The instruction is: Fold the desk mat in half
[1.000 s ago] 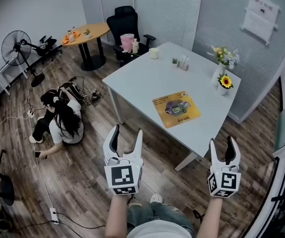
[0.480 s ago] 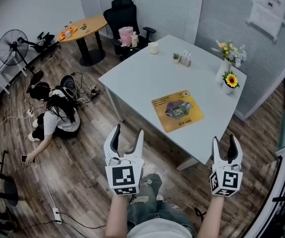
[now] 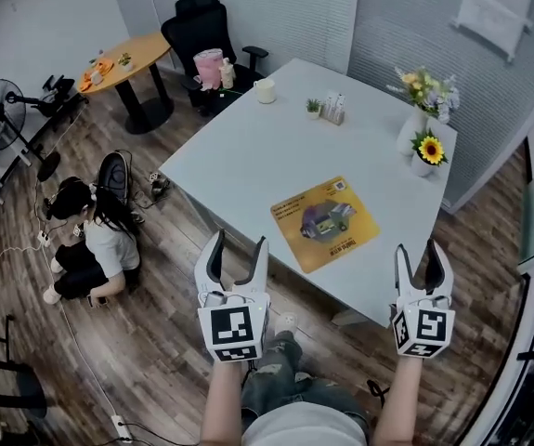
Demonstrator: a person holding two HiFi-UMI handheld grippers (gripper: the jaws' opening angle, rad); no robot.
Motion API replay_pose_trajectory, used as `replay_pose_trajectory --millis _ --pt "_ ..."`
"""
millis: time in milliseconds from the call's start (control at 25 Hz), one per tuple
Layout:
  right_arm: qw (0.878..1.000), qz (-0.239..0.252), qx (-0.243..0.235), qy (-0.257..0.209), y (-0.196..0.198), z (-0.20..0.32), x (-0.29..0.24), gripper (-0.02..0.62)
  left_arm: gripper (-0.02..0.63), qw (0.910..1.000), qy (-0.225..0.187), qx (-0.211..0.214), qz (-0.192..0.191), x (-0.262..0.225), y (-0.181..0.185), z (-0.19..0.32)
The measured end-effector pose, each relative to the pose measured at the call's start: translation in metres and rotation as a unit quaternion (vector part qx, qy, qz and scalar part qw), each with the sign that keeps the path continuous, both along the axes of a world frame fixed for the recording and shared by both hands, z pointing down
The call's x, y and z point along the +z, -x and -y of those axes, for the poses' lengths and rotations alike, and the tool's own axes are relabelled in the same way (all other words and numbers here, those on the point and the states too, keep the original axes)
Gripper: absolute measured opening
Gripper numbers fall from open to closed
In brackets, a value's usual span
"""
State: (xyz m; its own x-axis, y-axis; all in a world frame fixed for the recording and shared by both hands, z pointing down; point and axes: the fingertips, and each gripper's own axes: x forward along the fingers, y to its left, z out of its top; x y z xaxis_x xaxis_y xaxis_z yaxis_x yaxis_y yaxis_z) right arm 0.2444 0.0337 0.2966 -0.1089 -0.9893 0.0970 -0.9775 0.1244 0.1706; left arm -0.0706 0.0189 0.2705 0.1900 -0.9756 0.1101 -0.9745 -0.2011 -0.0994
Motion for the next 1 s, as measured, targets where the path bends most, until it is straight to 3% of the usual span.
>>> replay_pose_trajectory --millis 480,1000 --pt "0.999 -0.028 0.035 0.014 0.004 0.1 0.001 0.268 0.259 0.9987 0.008 0.051 -0.003 0.007 -0.003 0.128" --pt "0.996 -0.054 0.031 0.065 0.002 0.148 0.035 0.252 0.259 0.9958 0.05 0.077 0.004 0.048 -0.005 0.181"
